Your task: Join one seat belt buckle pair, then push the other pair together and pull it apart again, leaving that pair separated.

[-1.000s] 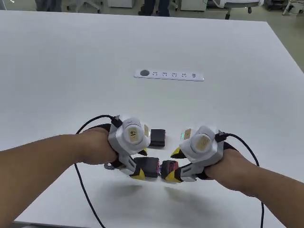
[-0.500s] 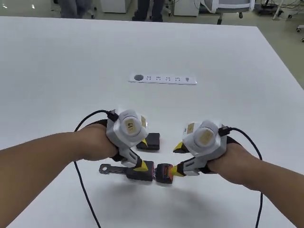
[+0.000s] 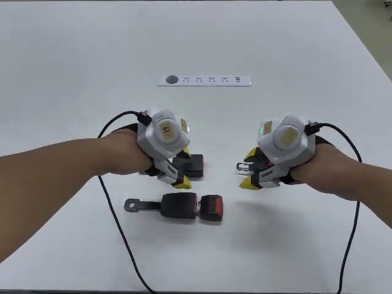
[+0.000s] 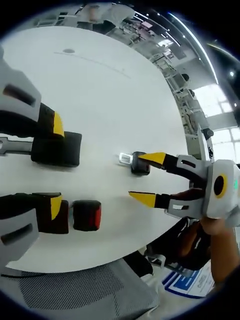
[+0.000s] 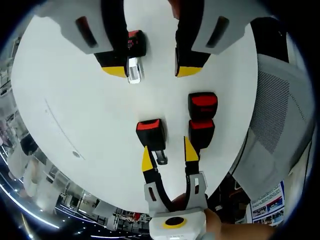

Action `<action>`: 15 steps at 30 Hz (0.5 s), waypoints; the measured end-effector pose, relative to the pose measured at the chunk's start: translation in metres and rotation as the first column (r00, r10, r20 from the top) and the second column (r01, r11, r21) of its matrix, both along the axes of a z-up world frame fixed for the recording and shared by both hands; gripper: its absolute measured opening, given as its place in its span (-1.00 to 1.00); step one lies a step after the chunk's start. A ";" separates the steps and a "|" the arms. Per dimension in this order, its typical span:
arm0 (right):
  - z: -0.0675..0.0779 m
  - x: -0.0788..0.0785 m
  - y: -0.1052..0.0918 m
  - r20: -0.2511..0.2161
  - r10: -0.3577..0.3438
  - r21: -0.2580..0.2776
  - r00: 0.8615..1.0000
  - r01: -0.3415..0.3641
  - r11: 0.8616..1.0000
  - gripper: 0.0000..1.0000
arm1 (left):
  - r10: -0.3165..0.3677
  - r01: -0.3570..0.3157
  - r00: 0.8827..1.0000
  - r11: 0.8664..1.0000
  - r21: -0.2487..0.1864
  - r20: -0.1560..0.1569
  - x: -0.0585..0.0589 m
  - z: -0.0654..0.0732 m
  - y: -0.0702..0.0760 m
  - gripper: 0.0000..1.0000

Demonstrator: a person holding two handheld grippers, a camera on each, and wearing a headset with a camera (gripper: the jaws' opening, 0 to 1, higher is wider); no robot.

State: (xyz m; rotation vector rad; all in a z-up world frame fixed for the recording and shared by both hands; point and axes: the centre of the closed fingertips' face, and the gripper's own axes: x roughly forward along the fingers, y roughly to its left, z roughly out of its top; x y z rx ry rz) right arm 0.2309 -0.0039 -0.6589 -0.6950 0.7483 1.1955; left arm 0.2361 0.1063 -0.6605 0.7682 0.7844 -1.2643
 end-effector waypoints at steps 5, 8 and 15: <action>-0.002 0.009 -0.016 -0.001 0.005 -0.013 1.000 -0.005 1.000 -0.32 | 0.009 -0.009 1.000 1.000 0.005 -0.002 0.016 -0.005 0.002 -0.13; -0.010 0.018 -0.031 -0.001 0.015 -0.044 1.000 -0.015 0.999 -0.31 | -0.008 0.008 1.000 1.000 0.024 -0.006 0.024 -0.011 0.005 -0.13; -0.023 0.022 -0.042 -0.017 0.044 -0.080 0.999 -0.045 0.996 -0.31 | -0.039 0.040 0.999 0.998 0.052 -0.016 0.028 -0.020 0.006 -0.14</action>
